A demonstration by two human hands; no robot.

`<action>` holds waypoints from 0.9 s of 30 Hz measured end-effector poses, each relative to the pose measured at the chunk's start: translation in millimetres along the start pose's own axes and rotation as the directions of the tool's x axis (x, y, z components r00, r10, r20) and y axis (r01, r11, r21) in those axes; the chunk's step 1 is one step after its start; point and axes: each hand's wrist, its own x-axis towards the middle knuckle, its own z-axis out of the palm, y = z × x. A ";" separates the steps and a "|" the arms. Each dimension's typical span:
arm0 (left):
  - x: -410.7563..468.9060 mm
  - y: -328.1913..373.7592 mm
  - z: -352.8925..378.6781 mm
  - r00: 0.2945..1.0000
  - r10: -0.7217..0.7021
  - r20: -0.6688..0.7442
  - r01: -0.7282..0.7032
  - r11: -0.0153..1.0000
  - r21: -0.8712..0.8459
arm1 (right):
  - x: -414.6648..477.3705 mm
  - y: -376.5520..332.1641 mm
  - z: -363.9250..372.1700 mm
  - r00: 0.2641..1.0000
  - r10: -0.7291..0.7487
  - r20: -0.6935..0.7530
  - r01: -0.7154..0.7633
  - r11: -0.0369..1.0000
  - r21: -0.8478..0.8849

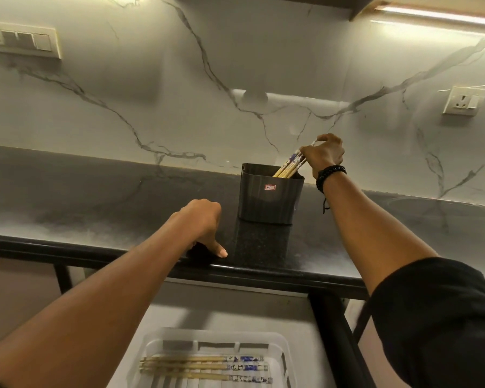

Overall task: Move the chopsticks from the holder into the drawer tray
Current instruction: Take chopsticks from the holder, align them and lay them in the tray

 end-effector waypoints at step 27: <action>-18.8 -4.2 18.3 0.982 0.027 -0.186 -0.012 0.997 0.083 | -25.0 -6.9 -19.9 0.927 -0.021 0.375 -0.095 0.953 0.286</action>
